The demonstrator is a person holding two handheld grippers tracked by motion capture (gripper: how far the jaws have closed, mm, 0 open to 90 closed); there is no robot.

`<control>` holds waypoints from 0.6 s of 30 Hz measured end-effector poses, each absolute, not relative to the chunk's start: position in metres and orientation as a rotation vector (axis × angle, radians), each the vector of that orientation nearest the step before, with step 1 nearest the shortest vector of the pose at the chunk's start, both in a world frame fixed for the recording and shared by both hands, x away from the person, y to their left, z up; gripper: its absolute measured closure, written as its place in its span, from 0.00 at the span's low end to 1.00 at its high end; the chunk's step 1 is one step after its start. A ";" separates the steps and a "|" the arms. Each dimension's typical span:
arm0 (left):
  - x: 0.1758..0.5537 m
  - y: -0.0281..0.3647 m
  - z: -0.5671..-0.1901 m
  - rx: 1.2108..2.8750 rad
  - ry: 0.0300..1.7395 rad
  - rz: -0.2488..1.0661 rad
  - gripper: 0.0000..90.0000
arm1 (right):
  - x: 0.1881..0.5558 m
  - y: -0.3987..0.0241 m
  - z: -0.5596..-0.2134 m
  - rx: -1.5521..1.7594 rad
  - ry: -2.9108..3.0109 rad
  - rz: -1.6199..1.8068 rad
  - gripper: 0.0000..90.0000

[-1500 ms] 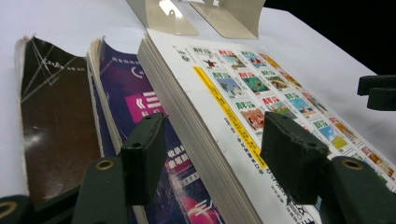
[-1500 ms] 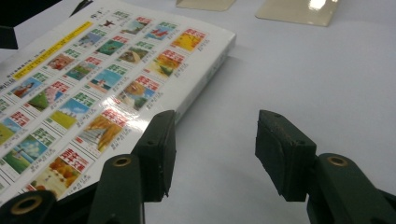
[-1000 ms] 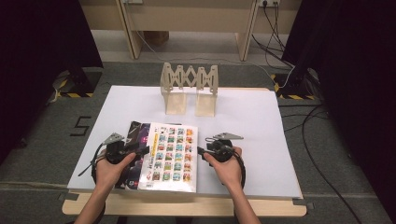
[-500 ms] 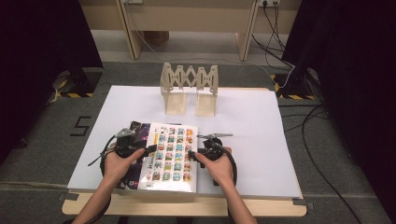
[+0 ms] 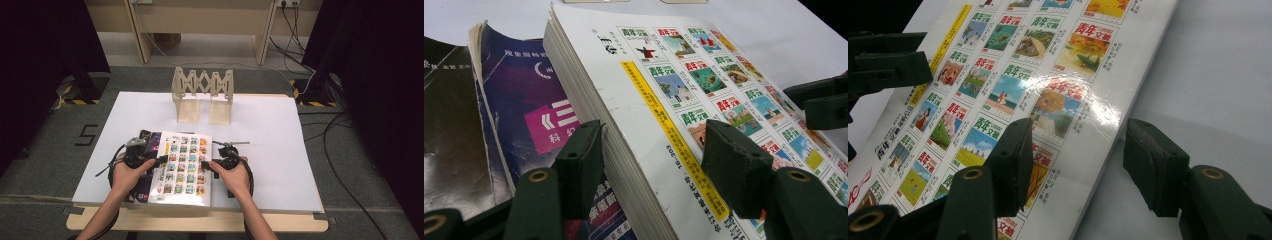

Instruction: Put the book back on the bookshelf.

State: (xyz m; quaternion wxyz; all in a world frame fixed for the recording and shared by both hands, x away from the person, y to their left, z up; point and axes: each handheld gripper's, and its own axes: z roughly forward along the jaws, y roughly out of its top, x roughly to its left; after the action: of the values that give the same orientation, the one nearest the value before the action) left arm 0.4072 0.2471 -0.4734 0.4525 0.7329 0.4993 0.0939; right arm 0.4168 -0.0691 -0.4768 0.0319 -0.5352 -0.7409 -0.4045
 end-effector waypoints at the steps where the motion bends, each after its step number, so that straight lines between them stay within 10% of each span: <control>1: 0.407 0.247 -0.474 1.811 1.234 0.230 0.47 | 0.417 -0.069 -0.477 -1.652 -2.267 -1.246 0.52; 18: 0.410 0.266 -0.472 1.753 1.357 0.294 0.58 | 0.410 -0.048 -0.468 -1.668 -2.241 -1.261 0.62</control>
State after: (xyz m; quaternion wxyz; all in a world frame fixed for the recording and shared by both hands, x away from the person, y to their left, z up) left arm 0.4102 0.2661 -0.4717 0.4375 0.7049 0.5456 0.1183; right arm 0.4104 -0.0483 -0.4680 0.0383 -0.5437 -0.7307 -0.4111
